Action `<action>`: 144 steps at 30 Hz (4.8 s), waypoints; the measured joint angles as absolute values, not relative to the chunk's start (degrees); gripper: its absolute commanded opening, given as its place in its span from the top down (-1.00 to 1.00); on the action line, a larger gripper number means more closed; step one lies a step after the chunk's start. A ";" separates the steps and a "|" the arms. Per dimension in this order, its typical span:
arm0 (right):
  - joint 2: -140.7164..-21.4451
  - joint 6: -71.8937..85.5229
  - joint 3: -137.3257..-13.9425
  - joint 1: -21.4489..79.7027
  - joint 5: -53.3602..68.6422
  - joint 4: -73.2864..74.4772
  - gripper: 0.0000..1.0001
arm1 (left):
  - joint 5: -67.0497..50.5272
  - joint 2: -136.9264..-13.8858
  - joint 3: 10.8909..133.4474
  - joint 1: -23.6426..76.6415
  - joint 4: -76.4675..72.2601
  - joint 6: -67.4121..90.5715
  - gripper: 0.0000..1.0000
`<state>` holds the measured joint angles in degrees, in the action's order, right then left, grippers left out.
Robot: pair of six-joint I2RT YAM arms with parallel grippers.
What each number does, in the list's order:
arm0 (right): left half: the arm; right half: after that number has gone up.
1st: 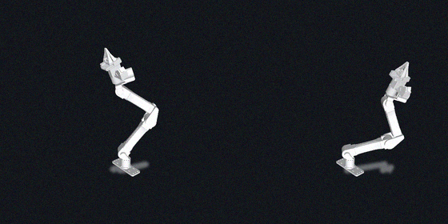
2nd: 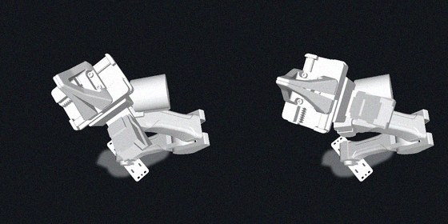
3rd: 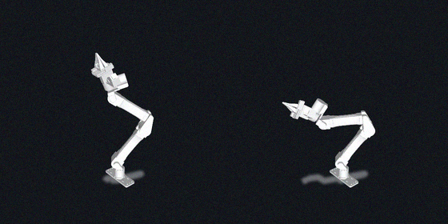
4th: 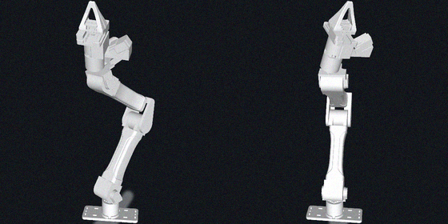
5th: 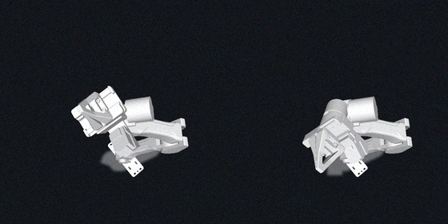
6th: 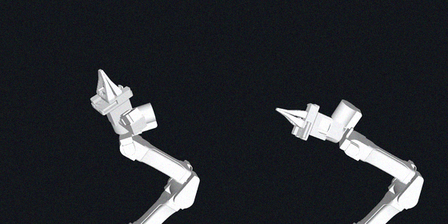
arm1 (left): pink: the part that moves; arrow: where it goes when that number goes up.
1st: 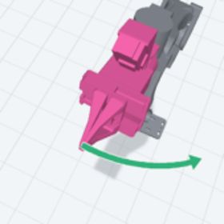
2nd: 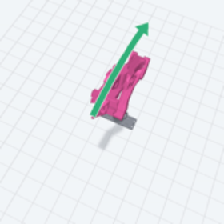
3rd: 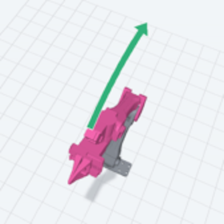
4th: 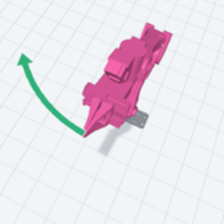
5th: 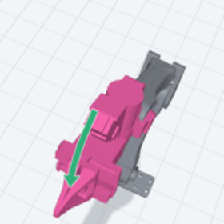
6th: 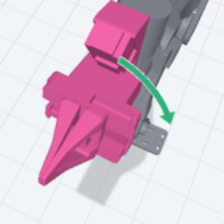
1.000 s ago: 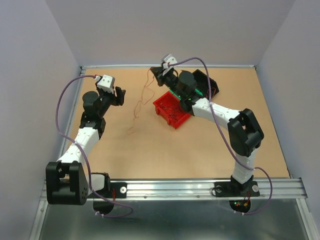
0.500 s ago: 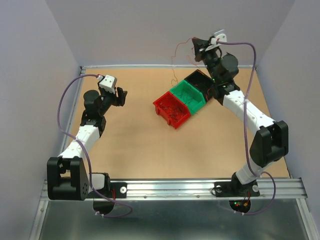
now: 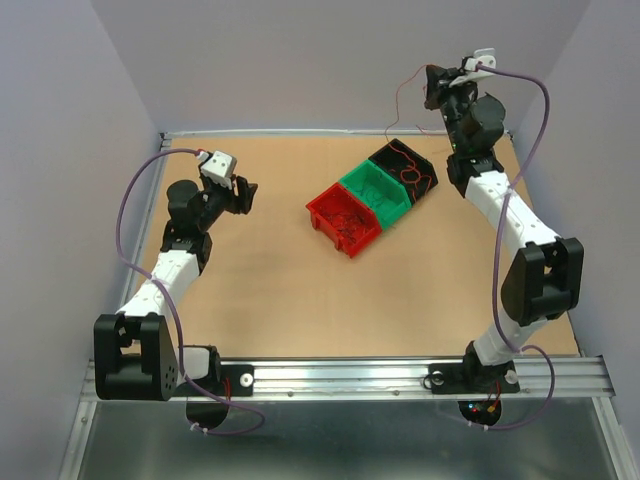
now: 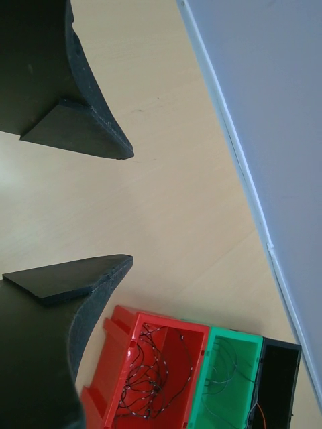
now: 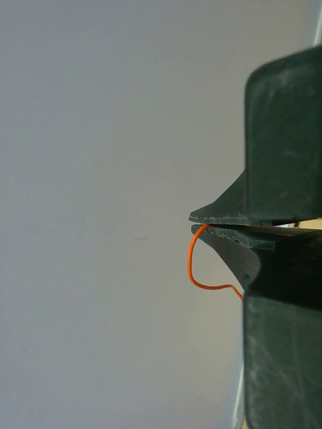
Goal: Untangle the cables
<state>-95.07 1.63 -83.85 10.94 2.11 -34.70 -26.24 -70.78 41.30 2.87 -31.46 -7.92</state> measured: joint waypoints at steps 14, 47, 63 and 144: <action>-101.38 0.89 -86.30 10.94 3.64 -33.32 0.99 | -27.35 -72.90 41.52 2.87 -31.42 -8.14 -0.40; -91.26 0.51 -64.25 10.09 -4.97 -70.41 0.99 | -30.22 -75.05 42.89 2.87 -30.92 -9.43 -0.40; -85.52 -0.62 -55.16 10.04 -7.35 -72.79 0.99 | -30.68 -75.09 42.92 2.87 -30.57 -9.61 -0.39; -94.85 11.66 -66.50 9.65 -2.09 -73.78 0.99 | -31.48 -75.96 43.57 2.87 -29.91 -10.02 -0.39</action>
<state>-94.85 11.66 -66.50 9.65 -2.09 -73.78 -31.48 -75.96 43.57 2.87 -29.91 -10.02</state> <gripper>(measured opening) 0.024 0.698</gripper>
